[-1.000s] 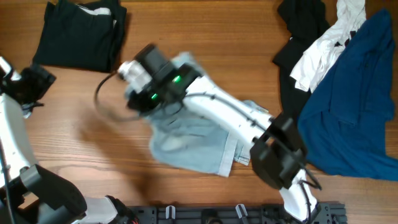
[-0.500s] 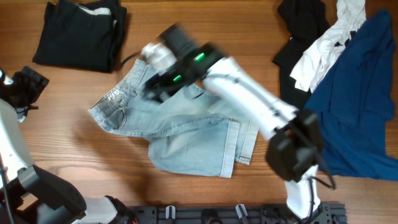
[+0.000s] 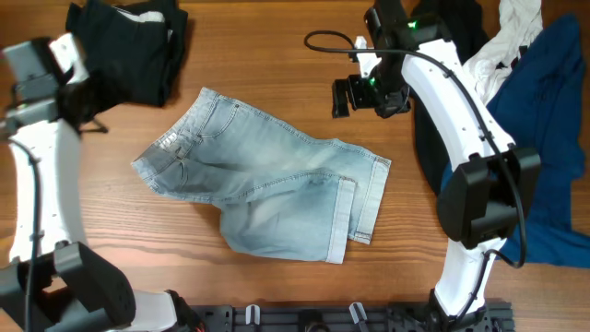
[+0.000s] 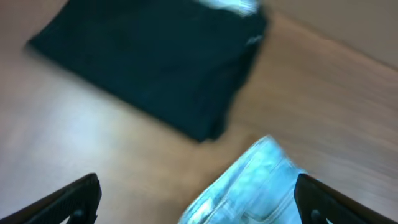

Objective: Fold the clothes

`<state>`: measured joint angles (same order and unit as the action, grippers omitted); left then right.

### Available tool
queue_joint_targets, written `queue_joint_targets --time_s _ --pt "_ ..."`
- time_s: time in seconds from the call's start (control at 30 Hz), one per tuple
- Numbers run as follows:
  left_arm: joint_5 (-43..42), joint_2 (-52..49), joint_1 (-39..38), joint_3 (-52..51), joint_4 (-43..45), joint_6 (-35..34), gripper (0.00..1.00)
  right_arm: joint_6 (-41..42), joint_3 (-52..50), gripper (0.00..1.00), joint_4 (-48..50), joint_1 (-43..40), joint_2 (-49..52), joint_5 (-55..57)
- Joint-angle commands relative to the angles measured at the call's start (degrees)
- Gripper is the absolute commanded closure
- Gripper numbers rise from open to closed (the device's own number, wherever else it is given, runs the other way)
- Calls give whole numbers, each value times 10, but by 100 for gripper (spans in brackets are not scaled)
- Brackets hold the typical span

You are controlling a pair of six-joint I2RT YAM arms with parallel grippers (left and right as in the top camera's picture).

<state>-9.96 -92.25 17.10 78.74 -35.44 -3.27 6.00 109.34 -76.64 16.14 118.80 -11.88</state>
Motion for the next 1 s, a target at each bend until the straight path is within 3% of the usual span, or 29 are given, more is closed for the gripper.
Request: queue_joint_targets --time_s 0.0,0.33,0.57,0.7,0.97 --pt "-14 -8 -63 10 43 46 0 8 -21 0 10 4 -12 20" --pt "12 -166 -173 99 41 76 2 31 -21 0 16 2 -13 13" --pt "33 -224 -193 115 17 97 4 30 -21 0 26 -16 -13 13" --pt "99 -252 -203 115 -2 116 4 30 -21 0 37 -30 -13 14" --pt "109 -305 -218 115 -8 124 8 30 -21 0 52 -41 -13 14"
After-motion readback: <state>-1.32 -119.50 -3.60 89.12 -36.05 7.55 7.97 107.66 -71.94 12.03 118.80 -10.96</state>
